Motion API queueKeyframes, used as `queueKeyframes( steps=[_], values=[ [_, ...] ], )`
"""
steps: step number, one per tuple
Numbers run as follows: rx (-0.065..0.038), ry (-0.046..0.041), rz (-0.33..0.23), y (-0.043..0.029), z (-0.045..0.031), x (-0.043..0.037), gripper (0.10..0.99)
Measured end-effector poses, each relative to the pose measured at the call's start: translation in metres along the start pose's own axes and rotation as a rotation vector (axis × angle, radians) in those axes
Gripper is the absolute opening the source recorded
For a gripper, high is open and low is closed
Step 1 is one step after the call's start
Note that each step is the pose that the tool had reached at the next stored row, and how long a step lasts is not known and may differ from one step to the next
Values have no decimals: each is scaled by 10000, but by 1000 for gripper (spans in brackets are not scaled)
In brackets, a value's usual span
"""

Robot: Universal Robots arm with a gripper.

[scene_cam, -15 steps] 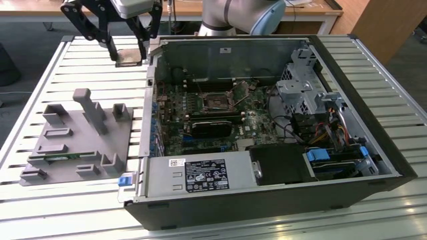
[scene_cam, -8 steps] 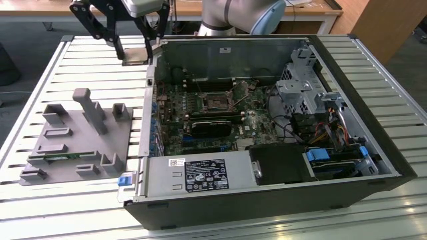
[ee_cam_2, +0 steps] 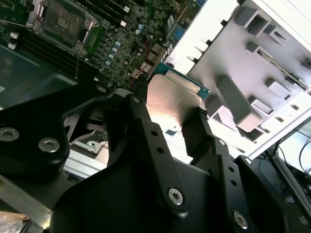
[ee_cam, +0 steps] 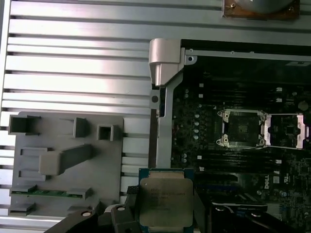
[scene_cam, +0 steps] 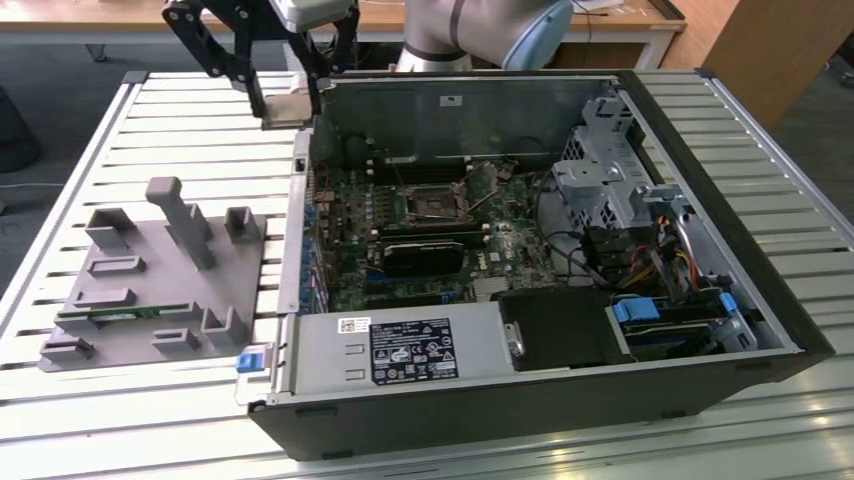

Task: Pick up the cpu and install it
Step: 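Pick up the cpu and move it towards the insertion slot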

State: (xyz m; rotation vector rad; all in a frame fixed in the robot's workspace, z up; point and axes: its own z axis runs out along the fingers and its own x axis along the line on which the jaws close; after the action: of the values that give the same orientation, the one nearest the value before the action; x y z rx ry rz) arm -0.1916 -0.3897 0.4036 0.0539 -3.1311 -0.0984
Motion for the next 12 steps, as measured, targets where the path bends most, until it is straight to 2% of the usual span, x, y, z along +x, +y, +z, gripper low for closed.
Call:
queueKeyframes(
  steps=[12],
  values=[
    [0, 0, 0, 25, 0, -164, 533]
  ],
)
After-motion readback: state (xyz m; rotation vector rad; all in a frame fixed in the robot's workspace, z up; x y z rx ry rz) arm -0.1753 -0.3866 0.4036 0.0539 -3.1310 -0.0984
